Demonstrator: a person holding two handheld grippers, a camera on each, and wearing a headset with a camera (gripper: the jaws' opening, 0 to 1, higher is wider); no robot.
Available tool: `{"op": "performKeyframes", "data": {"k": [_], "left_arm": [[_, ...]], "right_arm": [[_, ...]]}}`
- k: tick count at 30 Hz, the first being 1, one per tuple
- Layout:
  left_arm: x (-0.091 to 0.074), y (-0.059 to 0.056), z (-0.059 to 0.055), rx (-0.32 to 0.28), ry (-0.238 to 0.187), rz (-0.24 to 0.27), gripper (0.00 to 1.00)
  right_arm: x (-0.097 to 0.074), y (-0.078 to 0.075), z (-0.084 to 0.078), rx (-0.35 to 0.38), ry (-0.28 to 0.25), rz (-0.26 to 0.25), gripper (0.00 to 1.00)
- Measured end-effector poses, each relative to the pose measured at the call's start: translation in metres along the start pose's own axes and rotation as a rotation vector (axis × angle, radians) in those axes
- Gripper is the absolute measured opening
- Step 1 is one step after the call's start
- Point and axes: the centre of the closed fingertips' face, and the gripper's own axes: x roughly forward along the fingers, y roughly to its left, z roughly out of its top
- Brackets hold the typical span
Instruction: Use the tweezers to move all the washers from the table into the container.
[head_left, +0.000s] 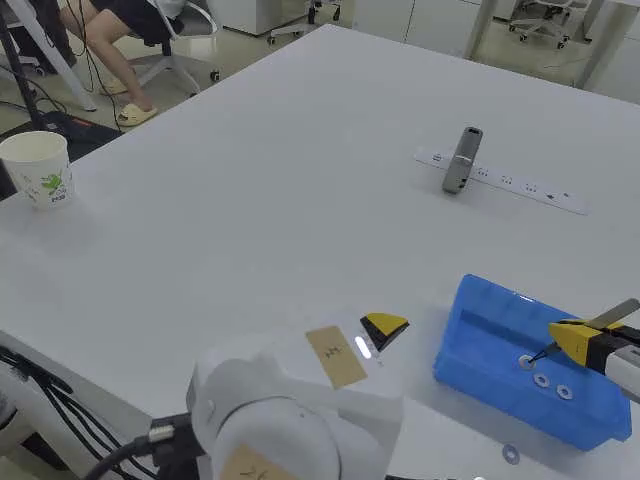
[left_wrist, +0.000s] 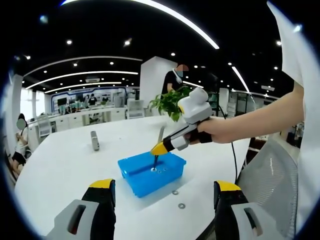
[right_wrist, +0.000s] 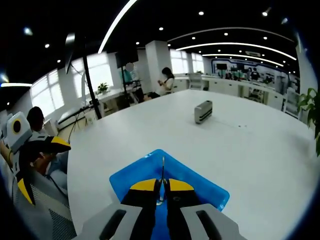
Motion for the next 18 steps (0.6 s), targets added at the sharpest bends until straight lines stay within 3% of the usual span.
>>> {"op": "performKeyframes", "data": {"k": [18], "left_arm": [[0.0, 0.0, 0.0, -0.002, 0.002, -0.003, 0.81]], "right_arm": [[0.017, -0.009, -0.016, -0.007, 0.075, -0.011, 0.02]]}}
